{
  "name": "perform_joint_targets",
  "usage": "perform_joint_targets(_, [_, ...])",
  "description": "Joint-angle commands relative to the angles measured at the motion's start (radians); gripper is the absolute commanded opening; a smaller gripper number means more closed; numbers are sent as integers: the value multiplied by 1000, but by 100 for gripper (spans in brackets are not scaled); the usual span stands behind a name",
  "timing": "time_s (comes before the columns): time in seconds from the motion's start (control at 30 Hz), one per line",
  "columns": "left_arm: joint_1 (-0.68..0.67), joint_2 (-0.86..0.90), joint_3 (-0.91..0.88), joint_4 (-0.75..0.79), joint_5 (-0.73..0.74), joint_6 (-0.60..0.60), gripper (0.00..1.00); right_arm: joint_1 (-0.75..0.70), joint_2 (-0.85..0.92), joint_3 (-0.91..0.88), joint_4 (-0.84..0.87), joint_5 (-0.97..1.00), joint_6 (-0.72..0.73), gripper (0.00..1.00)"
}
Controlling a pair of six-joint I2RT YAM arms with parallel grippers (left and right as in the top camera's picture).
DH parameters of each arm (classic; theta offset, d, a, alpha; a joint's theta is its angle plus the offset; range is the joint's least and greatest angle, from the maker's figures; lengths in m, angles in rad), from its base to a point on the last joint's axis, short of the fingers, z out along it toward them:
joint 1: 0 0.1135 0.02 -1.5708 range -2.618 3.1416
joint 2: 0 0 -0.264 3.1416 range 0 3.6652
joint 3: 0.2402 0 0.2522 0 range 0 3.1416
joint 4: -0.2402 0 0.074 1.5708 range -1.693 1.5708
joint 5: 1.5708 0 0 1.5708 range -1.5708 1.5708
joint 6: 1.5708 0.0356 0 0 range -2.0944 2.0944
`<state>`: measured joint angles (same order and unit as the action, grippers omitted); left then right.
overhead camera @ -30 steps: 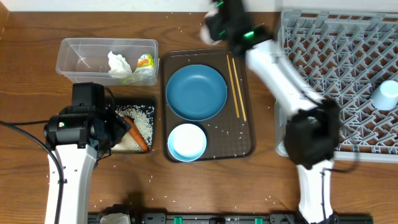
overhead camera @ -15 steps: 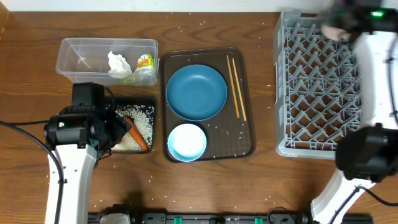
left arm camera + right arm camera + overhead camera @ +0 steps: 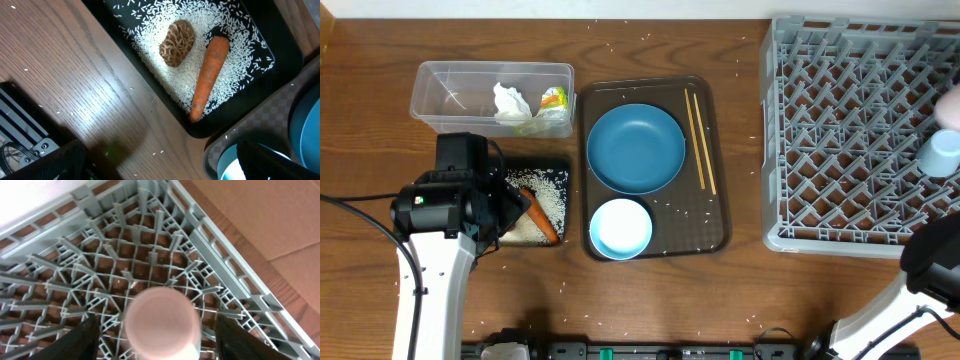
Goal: Sort waste into correct bins and load items into the dishwasher rack
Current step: 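Carry the pink cup with the right gripper to the dish rack, then lower the pink cup into the rack's upper right corner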
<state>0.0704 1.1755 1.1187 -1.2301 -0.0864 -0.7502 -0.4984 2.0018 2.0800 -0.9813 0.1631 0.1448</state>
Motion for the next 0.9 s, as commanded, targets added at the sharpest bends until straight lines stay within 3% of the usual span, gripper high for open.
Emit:
perform_joint_targets(0.0, [3,2,0,-3,-19,17,98,-18,-4,0,-8,-70,-39,70])
perform_joint_targets(0.7, [3,2,0,-3,-19,17,98,29,-3,-4,-14,-62,-38,78])
perform_joint_targets(0.87, [3,2,0,-3,-19,17,98,30,32,-14,-26,-63,-38,73])
